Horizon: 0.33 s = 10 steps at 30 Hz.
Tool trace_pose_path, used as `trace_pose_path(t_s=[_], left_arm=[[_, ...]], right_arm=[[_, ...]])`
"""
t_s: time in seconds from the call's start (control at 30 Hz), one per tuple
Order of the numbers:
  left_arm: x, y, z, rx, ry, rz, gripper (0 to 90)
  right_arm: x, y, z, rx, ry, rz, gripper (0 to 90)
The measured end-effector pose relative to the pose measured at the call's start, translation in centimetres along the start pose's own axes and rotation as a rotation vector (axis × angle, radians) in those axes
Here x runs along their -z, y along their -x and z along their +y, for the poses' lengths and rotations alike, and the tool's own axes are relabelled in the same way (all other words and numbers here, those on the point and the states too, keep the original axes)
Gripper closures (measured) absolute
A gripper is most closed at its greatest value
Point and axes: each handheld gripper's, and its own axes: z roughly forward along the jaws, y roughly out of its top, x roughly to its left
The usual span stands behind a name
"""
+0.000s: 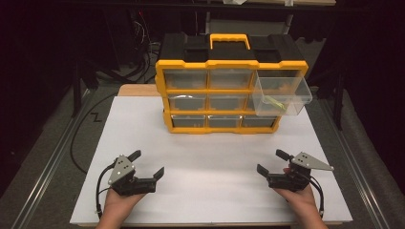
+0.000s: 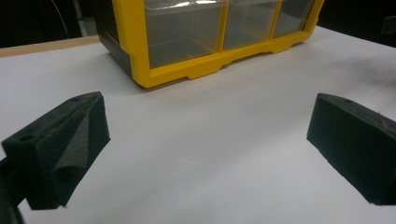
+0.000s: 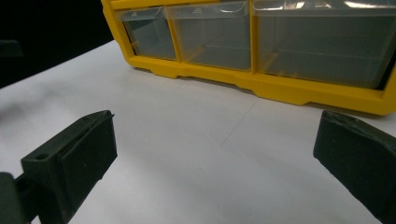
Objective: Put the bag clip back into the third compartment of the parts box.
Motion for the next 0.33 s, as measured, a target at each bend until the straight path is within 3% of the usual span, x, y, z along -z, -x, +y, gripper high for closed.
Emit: trace_pose_path(t_s=[0.33], left_arm=[[0.43, 0.29, 0.0, 0.0, 0.01, 0.003, 0.3]], right_arm=[[-0.08, -0.26, -0.11, 0.052, -0.034, -0.001, 0.0]])
